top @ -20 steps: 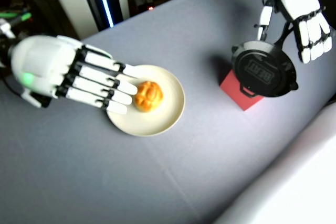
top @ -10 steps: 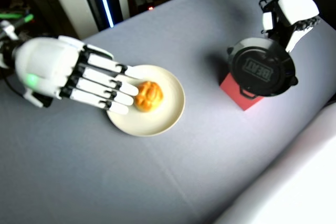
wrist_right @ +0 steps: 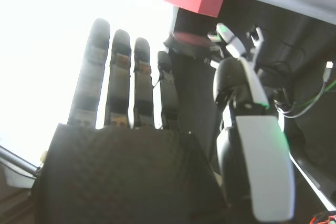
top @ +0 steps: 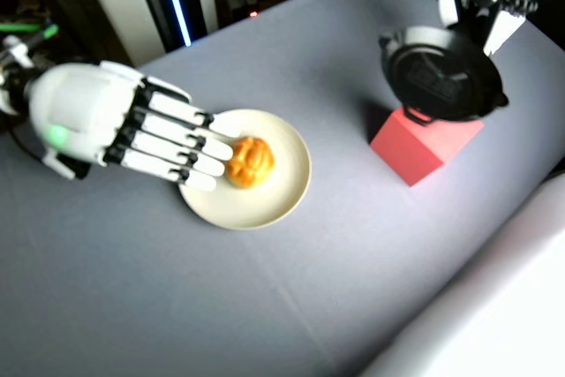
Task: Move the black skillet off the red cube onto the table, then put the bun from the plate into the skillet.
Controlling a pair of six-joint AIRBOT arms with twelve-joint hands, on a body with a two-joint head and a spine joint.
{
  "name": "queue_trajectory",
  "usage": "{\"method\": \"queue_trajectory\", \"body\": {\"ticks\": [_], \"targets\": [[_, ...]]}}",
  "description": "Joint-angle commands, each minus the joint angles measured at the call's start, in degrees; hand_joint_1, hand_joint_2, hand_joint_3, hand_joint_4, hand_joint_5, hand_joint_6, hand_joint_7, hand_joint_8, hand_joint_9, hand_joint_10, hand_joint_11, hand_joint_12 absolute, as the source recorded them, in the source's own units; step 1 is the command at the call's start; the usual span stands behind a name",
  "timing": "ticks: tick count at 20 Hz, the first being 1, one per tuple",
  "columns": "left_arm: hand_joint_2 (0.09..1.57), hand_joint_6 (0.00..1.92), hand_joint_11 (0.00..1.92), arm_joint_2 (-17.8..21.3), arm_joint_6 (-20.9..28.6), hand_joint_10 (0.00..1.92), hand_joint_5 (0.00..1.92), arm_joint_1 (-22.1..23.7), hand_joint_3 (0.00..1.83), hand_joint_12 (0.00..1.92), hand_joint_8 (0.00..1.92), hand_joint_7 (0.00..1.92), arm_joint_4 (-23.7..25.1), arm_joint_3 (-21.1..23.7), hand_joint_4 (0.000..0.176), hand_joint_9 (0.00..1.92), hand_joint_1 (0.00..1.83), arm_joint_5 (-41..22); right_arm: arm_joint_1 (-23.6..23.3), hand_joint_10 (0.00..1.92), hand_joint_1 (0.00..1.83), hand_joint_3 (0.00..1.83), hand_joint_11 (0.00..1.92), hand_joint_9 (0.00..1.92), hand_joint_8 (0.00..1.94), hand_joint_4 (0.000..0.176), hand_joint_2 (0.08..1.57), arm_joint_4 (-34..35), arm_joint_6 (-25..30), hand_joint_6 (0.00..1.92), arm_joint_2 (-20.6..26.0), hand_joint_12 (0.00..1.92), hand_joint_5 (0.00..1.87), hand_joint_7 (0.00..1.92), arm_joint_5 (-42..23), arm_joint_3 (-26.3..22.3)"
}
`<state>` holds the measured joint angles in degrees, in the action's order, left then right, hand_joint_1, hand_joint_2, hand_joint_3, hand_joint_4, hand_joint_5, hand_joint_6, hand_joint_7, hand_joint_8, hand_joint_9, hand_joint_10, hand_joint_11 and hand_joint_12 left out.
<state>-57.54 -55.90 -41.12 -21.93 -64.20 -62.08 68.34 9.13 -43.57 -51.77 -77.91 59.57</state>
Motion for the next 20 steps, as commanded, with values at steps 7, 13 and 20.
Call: {"method": "queue_trajectory", "body": {"ticks": [7, 13, 20], "targets": [[1.23, 1.92, 1.58, 5.3, 1.7, 1.92, 1.16, -4.4, 0.00, 1.92, 1.92, 1.37, 11.5, 7.0, 0.144, 1.51, 1.43, -9.8, -0.4, 0.00, 0.47, 0.00, 0.39, 0.35, 0.00, 0.060, 1.30, 0.4, 0.4, 0.00, 0.0, 0.03, 0.28, 0.34, -6.7, 0.3], [1.21, 1.92, 1.51, 8.0, 1.5, 1.92, 1.06, -9.0, 0.00, 1.92, 1.92, 1.28, 14.4, 10.1, 0.136, 1.45, 1.38, -3.8, -0.4, 0.00, 0.43, 0.00, 0.40, 0.35, 0.00, 0.060, 1.31, 0.4, 0.5, 0.00, -0.1, 0.03, 0.28, 0.34, -6.4, 0.3], [1.06, 1.92, 1.23, 6.4, -6.1, 1.92, 0.86, -9.7, 0.00, 1.92, 1.92, 0.95, 10.6, 10.2, 0.065, 1.11, 1.16, 3.7, -0.4, 0.00, 0.44, 0.00, 0.40, 0.35, 0.00, 0.057, 1.32, 0.4, 0.5, 0.00, -0.1, 0.03, 0.28, 0.33, -6.4, 0.3]]}}
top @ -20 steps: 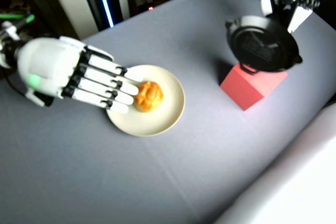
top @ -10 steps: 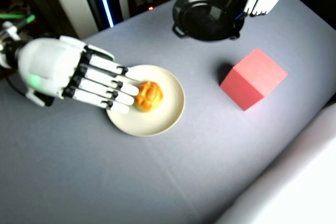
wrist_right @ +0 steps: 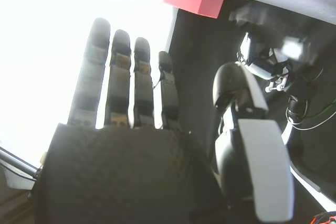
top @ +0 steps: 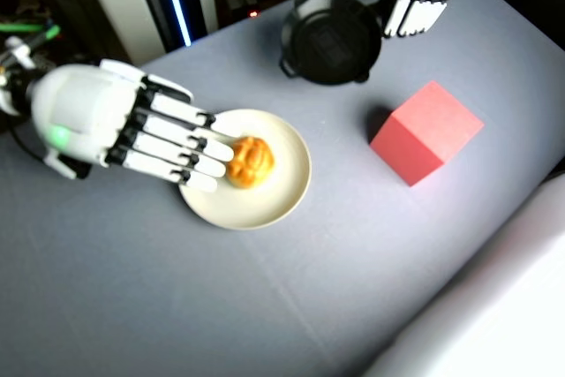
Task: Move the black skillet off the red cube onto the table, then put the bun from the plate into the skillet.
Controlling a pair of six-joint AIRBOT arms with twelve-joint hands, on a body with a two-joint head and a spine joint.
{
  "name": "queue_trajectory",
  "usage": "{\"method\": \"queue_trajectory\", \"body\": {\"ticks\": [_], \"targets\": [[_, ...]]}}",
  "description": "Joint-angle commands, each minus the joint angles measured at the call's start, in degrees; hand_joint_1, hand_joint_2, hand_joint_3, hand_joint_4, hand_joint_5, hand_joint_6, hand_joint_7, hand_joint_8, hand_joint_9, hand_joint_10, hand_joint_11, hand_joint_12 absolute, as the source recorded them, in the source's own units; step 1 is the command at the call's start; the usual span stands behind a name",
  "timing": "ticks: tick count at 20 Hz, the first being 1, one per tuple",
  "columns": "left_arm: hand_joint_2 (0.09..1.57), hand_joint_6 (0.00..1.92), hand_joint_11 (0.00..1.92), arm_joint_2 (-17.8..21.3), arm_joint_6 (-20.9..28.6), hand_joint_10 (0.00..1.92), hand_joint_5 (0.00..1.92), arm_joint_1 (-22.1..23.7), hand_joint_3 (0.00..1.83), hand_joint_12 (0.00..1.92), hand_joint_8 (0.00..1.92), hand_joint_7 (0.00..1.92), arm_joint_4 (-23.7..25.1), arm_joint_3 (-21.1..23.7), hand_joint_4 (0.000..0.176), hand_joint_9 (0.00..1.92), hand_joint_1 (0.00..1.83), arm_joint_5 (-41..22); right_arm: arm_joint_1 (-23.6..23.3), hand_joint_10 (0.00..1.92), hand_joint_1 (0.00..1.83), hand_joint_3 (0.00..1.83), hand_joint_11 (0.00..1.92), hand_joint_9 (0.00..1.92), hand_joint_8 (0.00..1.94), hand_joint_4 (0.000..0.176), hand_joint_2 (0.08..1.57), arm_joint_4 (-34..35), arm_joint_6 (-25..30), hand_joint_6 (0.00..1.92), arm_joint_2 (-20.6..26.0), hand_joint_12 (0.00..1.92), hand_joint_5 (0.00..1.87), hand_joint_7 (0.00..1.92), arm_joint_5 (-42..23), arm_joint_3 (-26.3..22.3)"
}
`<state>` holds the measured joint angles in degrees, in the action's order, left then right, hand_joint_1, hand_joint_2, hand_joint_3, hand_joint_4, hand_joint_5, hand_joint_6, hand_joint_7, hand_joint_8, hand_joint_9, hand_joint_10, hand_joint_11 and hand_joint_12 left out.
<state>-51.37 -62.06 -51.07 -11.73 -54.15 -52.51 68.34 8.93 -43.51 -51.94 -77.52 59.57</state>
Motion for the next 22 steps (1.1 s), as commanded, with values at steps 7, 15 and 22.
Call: {"method": "queue_trajectory", "body": {"ticks": [7, 15, 22], "targets": [[1.04, 1.56, 0.44, -0.8, -4.7, 1.75, 0.43, -0.8, 0.00, 1.81, 1.72, 0.34, -4.0, 0.2, 0.000, 0.43, 1.02, -3.9, -0.3, 0.00, 0.51, 0.00, 0.40, 0.35, 0.00, 0.046, 1.31, 0.6, 0.9, 0.00, 0.0, 0.02, 0.28, 0.34, -6.8, 0.3], [0.98, 0.05, 0.00, 0.5, -5.4, 0.04, 0.46, -1.6, 0.00, 0.79, 0.02, 0.37, -4.5, 1.8, 0.000, 0.32, 0.76, -6.8, -0.3, 0.00, 0.78, 0.00, 0.37, 0.33, 0.00, 0.046, 1.18, 0.6, 1.2, 0.00, 0.0, 0.00, 0.27, 0.31, -6.8, 0.5], [0.96, 0.00, 0.01, 5.4, -5.3, 0.00, 0.22, -3.7, 0.00, 0.23, 0.00, 0.17, -1.4, 6.5, 0.112, 0.12, 0.76, -16.7, -8.2, 0.01, 0.93, 0.00, 0.33, 0.35, 0.01, 0.041, 1.01, -5.3, 1.2, 0.00, -1.4, 0.01, 0.32, 0.36, 3.7, 4.2]]}}
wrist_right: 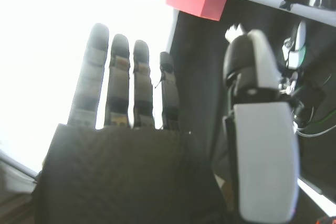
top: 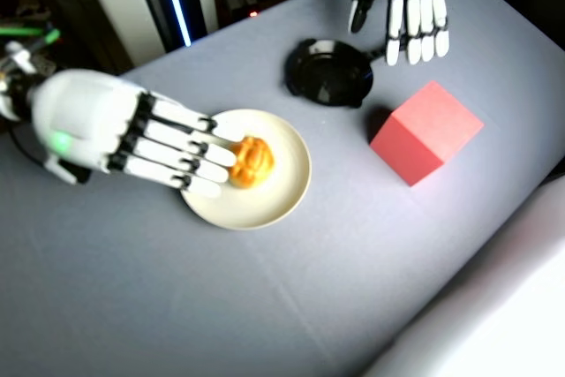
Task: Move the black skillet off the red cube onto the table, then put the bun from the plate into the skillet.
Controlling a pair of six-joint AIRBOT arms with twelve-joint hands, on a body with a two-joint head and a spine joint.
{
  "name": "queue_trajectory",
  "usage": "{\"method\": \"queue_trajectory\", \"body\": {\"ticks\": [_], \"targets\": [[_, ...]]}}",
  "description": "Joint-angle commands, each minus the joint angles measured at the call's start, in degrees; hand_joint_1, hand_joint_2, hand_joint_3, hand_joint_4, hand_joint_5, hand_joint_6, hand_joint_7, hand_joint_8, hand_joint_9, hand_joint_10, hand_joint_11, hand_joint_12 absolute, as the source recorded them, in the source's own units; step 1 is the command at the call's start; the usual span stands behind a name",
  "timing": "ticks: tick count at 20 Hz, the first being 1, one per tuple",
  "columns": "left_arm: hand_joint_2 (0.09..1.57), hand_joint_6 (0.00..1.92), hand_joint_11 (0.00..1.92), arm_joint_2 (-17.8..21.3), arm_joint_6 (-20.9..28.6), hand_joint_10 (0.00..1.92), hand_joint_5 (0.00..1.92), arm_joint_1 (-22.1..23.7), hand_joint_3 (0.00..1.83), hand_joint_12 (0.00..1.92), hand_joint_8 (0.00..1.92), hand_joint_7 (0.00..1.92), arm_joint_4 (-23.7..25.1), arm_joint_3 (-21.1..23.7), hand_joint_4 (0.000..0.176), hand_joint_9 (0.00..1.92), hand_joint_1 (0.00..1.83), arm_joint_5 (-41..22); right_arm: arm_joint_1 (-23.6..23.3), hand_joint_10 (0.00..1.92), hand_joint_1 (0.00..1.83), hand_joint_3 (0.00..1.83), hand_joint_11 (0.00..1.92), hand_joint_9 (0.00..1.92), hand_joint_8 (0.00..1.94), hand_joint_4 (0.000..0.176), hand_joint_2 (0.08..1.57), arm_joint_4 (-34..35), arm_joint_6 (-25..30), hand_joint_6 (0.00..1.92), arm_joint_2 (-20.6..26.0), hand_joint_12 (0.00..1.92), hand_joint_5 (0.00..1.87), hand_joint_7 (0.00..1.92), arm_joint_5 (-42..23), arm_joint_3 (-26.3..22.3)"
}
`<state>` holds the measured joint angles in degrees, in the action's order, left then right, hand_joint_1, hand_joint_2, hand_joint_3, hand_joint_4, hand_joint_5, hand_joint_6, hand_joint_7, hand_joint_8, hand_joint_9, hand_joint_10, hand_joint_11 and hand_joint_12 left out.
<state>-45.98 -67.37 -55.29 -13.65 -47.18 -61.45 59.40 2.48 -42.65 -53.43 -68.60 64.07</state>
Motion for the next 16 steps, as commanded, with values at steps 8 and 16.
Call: {"method": "queue_trajectory", "body": {"ticks": [8, 16], "targets": [[0.95, 0.00, 0.00, 2.6, 1.6, 0.00, 0.20, -1.4, 0.00, 0.41, 0.00, 0.21, 2.9, 1.9, 0.062, 0.15, 0.82, -14.6, -11.8, 0.04, 1.12, 0.00, 0.15, 0.68, 0.03, 0.026, 1.04, -10.7, 0.3, 0.02, -5.8, 1.15, 0.56, 0.67, 18.0, 7.4], [0.96, 0.00, 0.00, 2.5, 2.0, 0.00, 0.20, -1.9, 0.00, 0.37, 0.00, 0.17, 2.7, 2.1, 0.074, 0.11, 0.81, -15.5, -17.1, 1.31, 1.36, 0.00, 0.64, 0.88, 1.06, 0.000, 1.15, -14.3, -0.1, 1.03, -8.6, 1.29, 0.83, 0.96, 23.9, 10.4]]}}
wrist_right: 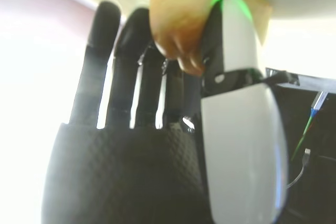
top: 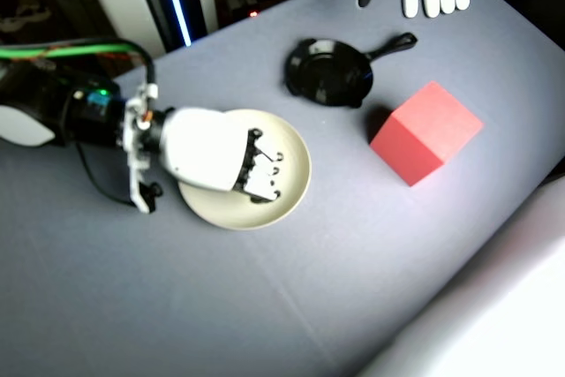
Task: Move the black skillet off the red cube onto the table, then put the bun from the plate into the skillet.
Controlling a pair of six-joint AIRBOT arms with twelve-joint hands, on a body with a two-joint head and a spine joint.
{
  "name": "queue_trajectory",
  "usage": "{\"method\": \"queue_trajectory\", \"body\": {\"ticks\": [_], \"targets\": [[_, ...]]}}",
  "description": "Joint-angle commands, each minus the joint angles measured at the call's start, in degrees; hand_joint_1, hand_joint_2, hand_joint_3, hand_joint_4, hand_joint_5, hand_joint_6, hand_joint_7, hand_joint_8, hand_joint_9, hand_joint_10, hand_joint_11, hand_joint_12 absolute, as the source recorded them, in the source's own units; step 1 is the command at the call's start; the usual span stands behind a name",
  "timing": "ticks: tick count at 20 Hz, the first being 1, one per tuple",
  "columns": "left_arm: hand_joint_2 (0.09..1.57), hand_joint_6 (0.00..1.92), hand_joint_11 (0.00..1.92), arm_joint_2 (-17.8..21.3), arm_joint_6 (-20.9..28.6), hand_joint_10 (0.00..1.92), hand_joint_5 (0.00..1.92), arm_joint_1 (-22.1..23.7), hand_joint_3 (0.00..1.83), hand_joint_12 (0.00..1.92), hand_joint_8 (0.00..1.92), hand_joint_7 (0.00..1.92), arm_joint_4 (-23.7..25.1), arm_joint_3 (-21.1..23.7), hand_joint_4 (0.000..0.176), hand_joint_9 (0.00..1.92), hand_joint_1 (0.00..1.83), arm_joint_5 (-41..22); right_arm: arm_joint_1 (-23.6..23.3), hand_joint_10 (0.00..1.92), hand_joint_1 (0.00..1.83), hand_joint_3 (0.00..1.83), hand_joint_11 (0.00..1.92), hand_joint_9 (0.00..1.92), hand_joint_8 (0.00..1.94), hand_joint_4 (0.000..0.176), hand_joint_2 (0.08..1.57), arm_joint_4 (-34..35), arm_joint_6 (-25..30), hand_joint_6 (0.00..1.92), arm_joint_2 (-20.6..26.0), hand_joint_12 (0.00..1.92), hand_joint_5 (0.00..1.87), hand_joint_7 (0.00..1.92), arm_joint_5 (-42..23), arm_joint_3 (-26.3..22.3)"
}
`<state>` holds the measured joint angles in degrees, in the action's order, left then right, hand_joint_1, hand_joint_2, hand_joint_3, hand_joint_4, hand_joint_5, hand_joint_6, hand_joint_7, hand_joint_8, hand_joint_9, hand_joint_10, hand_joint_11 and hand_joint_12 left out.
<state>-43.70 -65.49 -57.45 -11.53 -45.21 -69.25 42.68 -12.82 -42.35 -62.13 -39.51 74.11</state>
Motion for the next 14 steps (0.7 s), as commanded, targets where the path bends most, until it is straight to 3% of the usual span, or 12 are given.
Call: {"method": "queue_trajectory", "body": {"ticks": [1, 2, 3, 4, 5, 6, 8, 9, 10, 12, 13, 14], "targets": [[0.97, 0.00, 0.00, 0.3, 0.2, 0.00, 0.19, 0.0, 0.00, 0.27, 0.00, 0.15, 0.3, 0.1, 0.077, 0.08, 0.82, -7.9, -1.0, 1.35, 1.36, 0.00, 0.65, 0.85, 1.07, 0.000, 1.14, 1.1, -0.4, 0.95, 0.0, 1.39, 0.90, 0.94, -6.3, 0.3], [0.99, 0.00, 0.00, 0.3, 0.2, 0.00, 0.19, -0.2, 0.01, 0.26, 0.00, 0.15, 0.0, 0.1, 0.079, 0.08, 0.79, -8.1, -1.6, 1.36, 1.35, 0.00, 0.64, 0.84, 1.12, 0.000, 1.15, 1.3, -0.4, 0.98, 0.0, 1.38, 0.88, 0.92, -8.3, -0.1], [1.01, 0.00, 0.00, 0.5, 0.2, 0.00, 0.20, -0.5, 0.01, 0.31, 0.00, 0.15, -0.3, 0.1, 0.084, 0.09, 0.78, -8.4, -2.1, 1.27, 1.36, 0.00, 0.62, 0.84, 1.03, 0.000, 1.15, 1.3, 0.0, 1.14, 0.0, 1.19, 0.85, 0.94, -10.8, -0.6], [1.01, 0.00, 0.00, 0.7, 0.2, 0.01, 0.20, -0.8, 0.01, 0.37, 0.00, 0.16, -0.7, 0.1, 0.085, 0.11, 0.77, -8.9, -2.4, 1.27, 1.36, 0.00, 0.62, 0.83, 1.09, 0.000, 1.14, 1.3, 0.6, 1.03, 0.1, 1.14, 0.89, 0.93, -13.7, -1.3], [1.03, 0.00, 0.00, 0.9, 0.2, 0.01, 0.21, -1.2, 0.01, 0.36, 0.00, 0.18, -1.3, 0.1, 0.066, 0.12, 0.77, -9.6, -2.6, 1.30, 1.36, 0.00, 0.47, 0.79, 0.94, 0.000, 1.13, 0.8, 1.3, 1.05, 0.0, 1.20, 0.96, 0.98, -17.5, -2.2], [1.03, 0.01, 0.00, 1.2, 0.1, 0.00, 0.23, -1.6, 0.01, 0.25, 0.01, 0.20, -1.9, 0.1, 0.054, 0.12, 0.79, -10.1, -3.0, 1.31, 1.37, 0.00, 0.53, 0.81, 1.10, 0.000, 1.14, 0.3, 1.6, 0.96, -0.1, 1.23, 0.94, 0.93, -19.3, -2.8], [1.04, 0.00, 0.00, 1.6, 0.0, 0.01, 0.23, -2.4, 0.01, 0.09, 0.01, 0.18, -3.3, 0.1, 0.060, 0.09, 0.79, -10.6, -5.1, 1.26, 1.37, 0.00, 0.55, 0.86, 1.06, 0.000, 1.13, -2.5, 2.4, 0.98, -1.3, 1.11, 0.90, 0.97, -21.4, -3.5], [1.08, 0.00, 0.00, 1.7, -0.3, 0.01, 0.23, -3.5, 0.02, 0.00, 0.01, 0.15, -4.5, 0.2, 0.067, 0.07, 0.82, -11.6, -7.1, 1.24, 1.35, 0.00, 0.69, 0.88, 1.07, 0.000, 1.14, -5.3, 3.7, 1.09, -2.8, 1.19, 0.89, 0.91, -21.5, -3.2], [1.07, 0.00, 0.05, 1.8, -0.6, 0.02, 0.23, -4.3, 0.01, 0.02, 0.01, 0.17, -5.5, 0.2, 0.039, 0.10, 0.77, -12.3, -8.2, 1.30, 1.35, 0.01, 0.79, 0.88, 1.19, 0.000, 1.16, -7.1, 4.7, 1.14, -3.8, 1.32, 0.87, 0.81, -21.5, -3.0], [1.07, 0.00, 0.06, 1.9, -1.4, 0.02, 0.23, -5.5, 0.01, 0.04, 0.01, 0.19, -8.2, 0.2, 0.039, 0.11, 0.68, -13.5, -10.5, 1.36, 1.34, 0.00, 0.78, 0.85, 1.28, 0.000, 1.18, -10.7, 6.4, 1.14, -5.5, 1.41, 0.86, 0.76, -21.5, -2.9], [1.13, 0.00, 0.04, 2.1, -1.5, 0.01, 0.21, -6.0, 0.03, 0.03, 0.00, 0.16, -9.2, 0.1, 0.089, 0.10, 0.54, -14.0, -11.3, 1.32, 1.23, 0.00, 0.75, 0.83, 1.39, 0.000, 1.19, -11.6, 6.5, 1.05, -6.4, 1.59, 0.88, 0.80, -21.5, -2.9], [1.15, 0.01, 0.01, 2.3, -1.5, 0.01, 0.25, -6.7, 0.01, 0.27, 0.01, 0.20, -10.6, 0.1, 0.062, 0.13, 0.50, -15.1, -11.7, 1.29, 1.22, 0.00, 0.76, 0.86, 1.41, 0.000, 1.19, -11.6, 6.5, 0.98, -7.4, 1.61, 0.90, 0.83, -21.5, -2.7]]}}
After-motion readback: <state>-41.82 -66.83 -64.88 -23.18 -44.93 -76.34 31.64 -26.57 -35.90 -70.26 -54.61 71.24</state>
